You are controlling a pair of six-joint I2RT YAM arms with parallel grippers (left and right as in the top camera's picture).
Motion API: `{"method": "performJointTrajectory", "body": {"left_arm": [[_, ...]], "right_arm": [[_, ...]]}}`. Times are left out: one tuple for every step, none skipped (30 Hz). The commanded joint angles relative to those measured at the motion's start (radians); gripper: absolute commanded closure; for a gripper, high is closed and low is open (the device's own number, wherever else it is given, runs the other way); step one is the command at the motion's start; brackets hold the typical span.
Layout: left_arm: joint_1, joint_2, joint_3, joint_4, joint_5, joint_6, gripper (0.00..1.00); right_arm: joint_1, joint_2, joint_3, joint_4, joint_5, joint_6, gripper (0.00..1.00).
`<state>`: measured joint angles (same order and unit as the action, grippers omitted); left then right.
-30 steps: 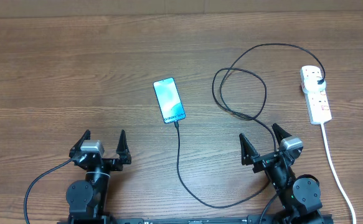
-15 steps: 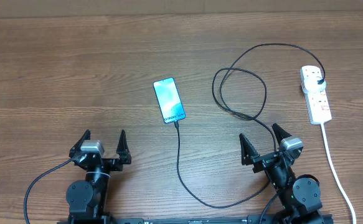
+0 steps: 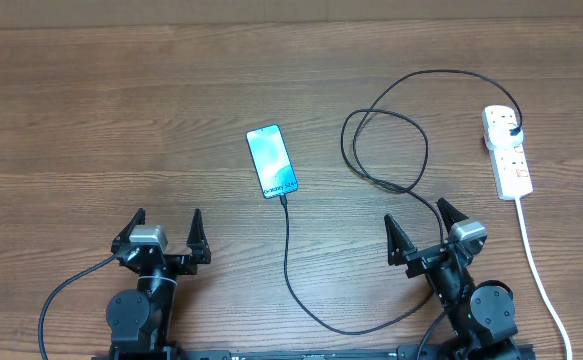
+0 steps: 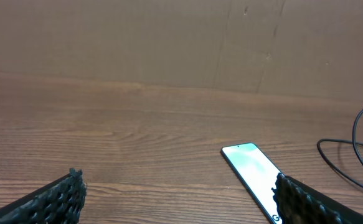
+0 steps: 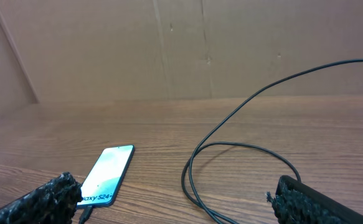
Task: Plug charger to phone and switch on socket
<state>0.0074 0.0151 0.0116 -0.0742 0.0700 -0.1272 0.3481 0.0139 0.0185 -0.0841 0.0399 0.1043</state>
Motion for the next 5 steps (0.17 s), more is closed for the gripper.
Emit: {"method": "performJointTrajectory", "body": {"left_arm": [[0.007, -0.011, -0.007, 0.001, -0.010, 0.016, 0.00], [0.007, -0.011, -0.007, 0.001, -0.010, 0.015, 0.00], [0.007, -0.011, -0.007, 0.001, -0.010, 0.015, 0.00], [0.007, -0.011, -0.007, 0.001, -0.010, 0.015, 0.01], [0.007, -0.011, -0.007, 0.001, -0.010, 0.015, 0.01]], "right_arm": [[-0.003, -0.011, -0.011, 0.003, -0.005, -0.005, 0.00], [-0.003, -0.011, -0.011, 0.003, -0.005, -0.005, 0.00], [-0.003, -0.011, -0.011, 0.003, -0.005, -0.005, 0.00], [-0.003, -0.011, -0.011, 0.003, -0.005, -0.005, 0.00], [-0.003, -0.011, -0.011, 0.003, -0.005, -0.005, 0.00]]}}
